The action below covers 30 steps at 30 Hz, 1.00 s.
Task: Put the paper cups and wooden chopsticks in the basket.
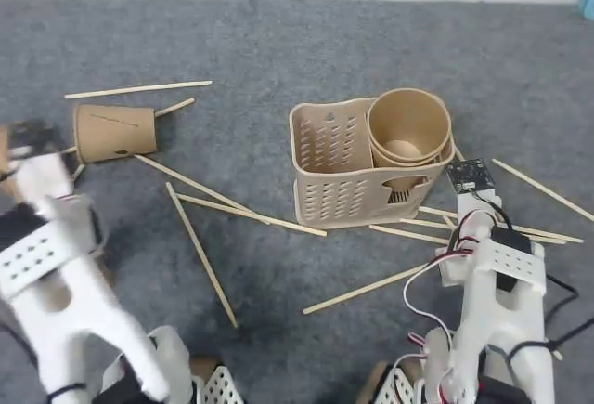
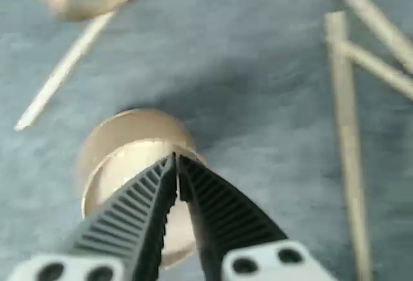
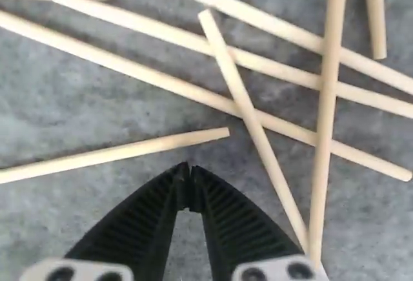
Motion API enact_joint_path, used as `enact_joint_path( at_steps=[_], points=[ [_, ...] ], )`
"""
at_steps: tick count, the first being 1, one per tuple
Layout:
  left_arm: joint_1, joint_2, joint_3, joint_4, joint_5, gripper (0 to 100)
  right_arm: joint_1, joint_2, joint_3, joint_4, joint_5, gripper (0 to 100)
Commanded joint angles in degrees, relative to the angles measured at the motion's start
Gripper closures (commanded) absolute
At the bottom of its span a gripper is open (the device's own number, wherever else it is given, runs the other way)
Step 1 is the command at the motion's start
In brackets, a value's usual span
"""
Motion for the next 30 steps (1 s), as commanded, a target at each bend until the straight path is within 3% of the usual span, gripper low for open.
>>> enact_joint_path(
  at_steps=[1, 4, 9, 17, 20, 24, 30],
  points=[
    [8.0, 1.05, 4.97, -1.49, 8.09, 99, 0.13, -1.98, -0.09, -0.57, 0.88, 99.1],
    [15.65, 1.05, 4.62, -2.55, 11.69, 99, 0.13, -1.98, -0.09, -0.66, 0.88, 99.1],
    [26.9, 0.97, 1.89, -2.11, 11.69, 99, 0.13, -1.98, -0.09, -0.84, 0.88, 99.1],
    [30.42, 0.97, -21.41, 13.71, 8.18, 99, 0.13, -1.98, -0.09, -0.84, 0.88, 99.1],
    [26.9, 0.97, -28.79, 18.55, 8.0, 99, 0.13, -1.98, -0.09, -0.92, 0.88, 99.1],
    [16.97, 1.41, -31.43, 18.9, 5.1, 99, 0.13, -1.98, -0.09, -0.92, 0.88, 99.1],
    [0.0, 3.08, -31.08, 13.36, -0.62, 99, 0.13, -1.98, -0.09, -0.92, 0.88, 99.1]
  ],
)
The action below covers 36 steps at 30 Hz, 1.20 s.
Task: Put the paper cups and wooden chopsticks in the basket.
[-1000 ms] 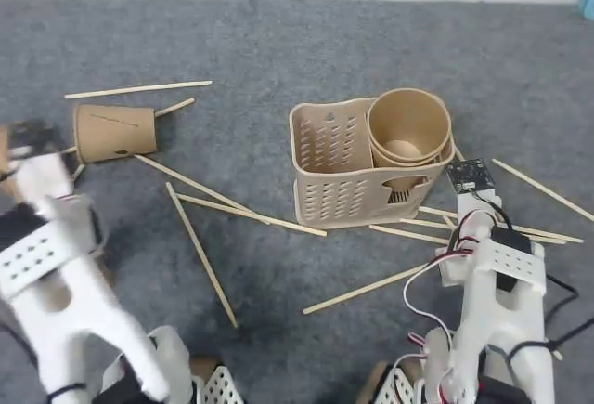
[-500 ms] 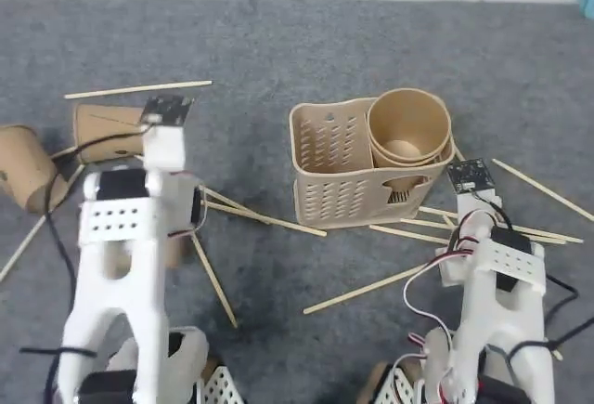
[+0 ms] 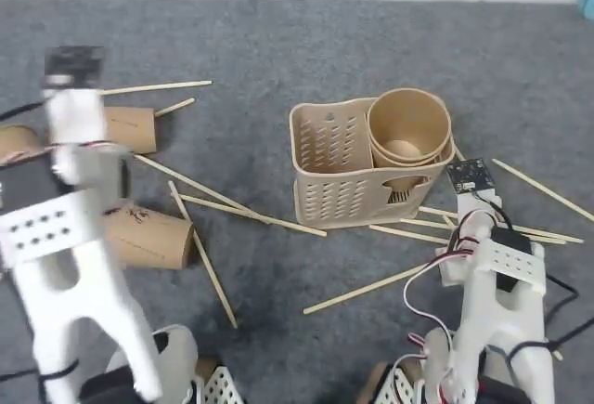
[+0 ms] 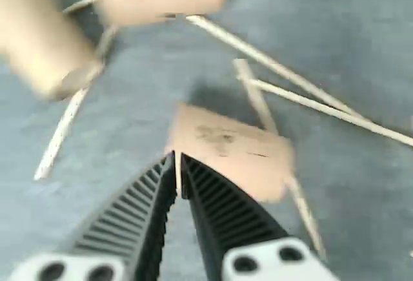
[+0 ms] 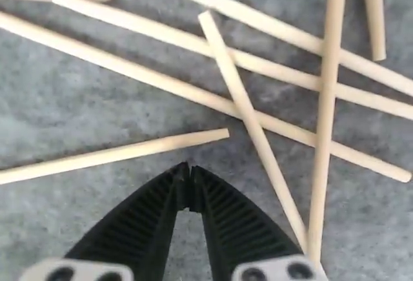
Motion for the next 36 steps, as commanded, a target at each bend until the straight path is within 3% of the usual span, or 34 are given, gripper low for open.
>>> enact_joint_path(
  at_steps=[1, 7, 17, 26, 36],
  points=[
    [-9.76, 1.58, -1.89, -4.92, -1.58, 99, 0.22, -1.98, -0.09, -0.75, 0.88, 99.1],
    [-12.22, 12.66, 4.7, -13.36, -1.67, 99, 0.22, -1.98, -0.09, -0.66, 0.88, 99.1],
    [-9.32, 32.79, 5.67, -16.97, 0.7, 99, 0.13, -1.98, -0.09, -0.66, 0.88, 99.1],
    [-3.16, 34.55, 5.67, -14.42, 4.22, 99, 0.04, -1.98, -0.09, -1.01, 0.88, 99.1],
    [8.0, 28.92, 5.41, -5.01, 5.98, 99, 0.13, -1.98, -0.09, -1.54, 0.88, 99.1]
  ],
)
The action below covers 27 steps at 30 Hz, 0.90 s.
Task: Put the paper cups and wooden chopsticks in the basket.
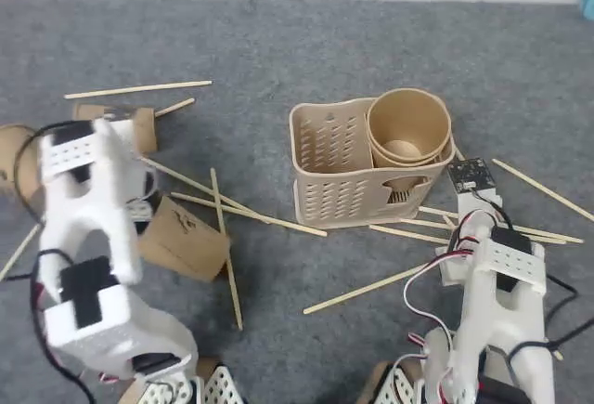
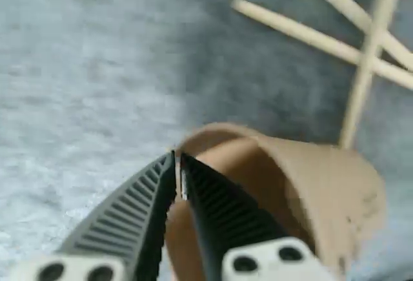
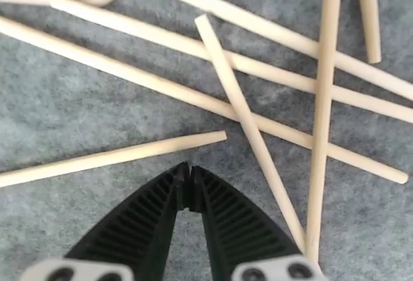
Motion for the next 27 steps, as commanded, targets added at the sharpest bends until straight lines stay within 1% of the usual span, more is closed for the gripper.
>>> enact_joint_path(
  at_steps=[1, 6, 9, 12, 16, 20, 25, 27],
  points=[
    [3.43, -8.0, -0.48, 2.64, 3.16, 99, 0.04, -1.98, -0.09, -1.01, 0.88, 99.1],
    [9.76, -17.93, 2.15, 7.38, 5.54, 99, 0.04, -1.98, -0.09, -1.01, 0.88, 99.1],
    [15.03, -21.36, 7.52, 7.21, 5.8, 99, 0.04, -1.98, -0.09, -1.01, 0.88, 99.1],
    [16.97, -21.54, 9.19, 5.8, 5.8, 99, 0.04, -1.98, -0.09, -1.01, 0.88, 99.1],
    [18.73, -21.63, 9.89, 6.07, 5.27, 99, 0.04, -1.98, -0.09, -1.01, 0.88, 99.1],
    [23.65, -22.07, 11.91, 6.07, 2.55, 99, 0.04, -1.98, -0.09, -1.01, 0.88, 99.1],
    [30.15, -22.15, 10.33, 6.15, 2.37, 99, 0.04, -1.98, -0.09, -1.45, 0.88, 99.1],
    [31.74, -22.15, 8.66, 6.15, 2.37, 99, 0.04, -1.98, -0.09, -1.54, 0.88, 99.1]
  ],
)
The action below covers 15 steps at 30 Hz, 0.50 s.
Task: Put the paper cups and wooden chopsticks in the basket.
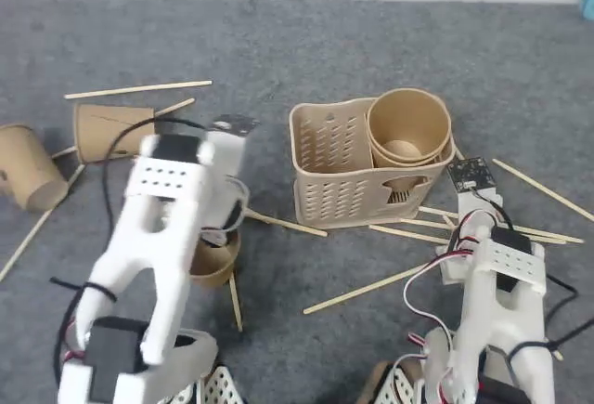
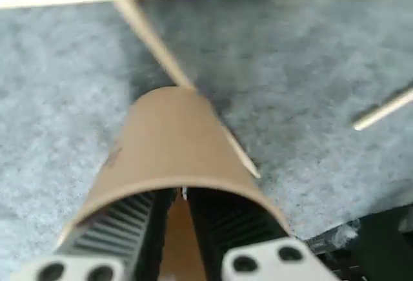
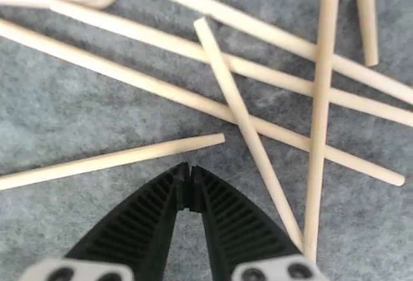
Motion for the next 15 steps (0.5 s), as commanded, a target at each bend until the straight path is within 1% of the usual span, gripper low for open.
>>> enact_joint_path(
  at_steps=[1, 4, 9, 15],
  points=[
    [2.81, -2.46, -3.82, -0.26, -0.44, 99, 0.13, -1.98, -0.09, -1.1, 0.88, 99.1],
    [2.73, -2.46, -7.43, 0.09, -0.35, 99, 0.13, -1.98, -0.09, -1.19, 0.88, 99.1],
    [2.73, -2.46, -13.85, 3.78, -0.53, 99, 0.13, -1.98, -0.09, -1.27, 0.88, 99.1],
    [2.73, -2.46, -15.43, 4.57, -0.53, 99, 0.13, -1.98, -0.09, -1.8, 0.88, 99.1]
  ],
)
